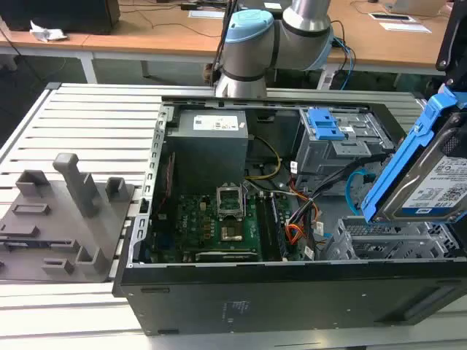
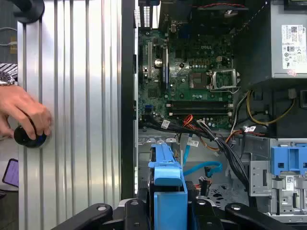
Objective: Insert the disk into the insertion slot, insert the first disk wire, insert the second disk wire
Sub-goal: 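Insert the disk into the insertion slot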
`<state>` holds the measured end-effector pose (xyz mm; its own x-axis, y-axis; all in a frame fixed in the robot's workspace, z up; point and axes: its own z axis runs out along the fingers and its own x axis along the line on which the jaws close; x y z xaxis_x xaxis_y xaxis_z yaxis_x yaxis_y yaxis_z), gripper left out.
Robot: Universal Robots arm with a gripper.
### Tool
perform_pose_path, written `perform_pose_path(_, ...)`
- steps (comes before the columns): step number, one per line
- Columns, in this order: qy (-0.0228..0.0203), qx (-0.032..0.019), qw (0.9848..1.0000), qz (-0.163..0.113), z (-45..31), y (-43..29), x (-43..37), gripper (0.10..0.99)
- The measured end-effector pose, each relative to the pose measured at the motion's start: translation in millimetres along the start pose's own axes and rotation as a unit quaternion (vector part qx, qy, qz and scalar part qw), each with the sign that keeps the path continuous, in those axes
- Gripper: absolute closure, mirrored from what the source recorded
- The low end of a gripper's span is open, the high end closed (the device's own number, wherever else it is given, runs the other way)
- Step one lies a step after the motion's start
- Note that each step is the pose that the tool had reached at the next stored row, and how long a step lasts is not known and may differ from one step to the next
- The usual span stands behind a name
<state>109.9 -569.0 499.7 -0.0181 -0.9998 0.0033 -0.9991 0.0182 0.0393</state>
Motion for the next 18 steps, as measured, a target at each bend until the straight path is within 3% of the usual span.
perform_pose_path(18, 0.0000, 0.0000, 1.0000, 0.000, 26.3, -1.0, -0.1, 0.722)
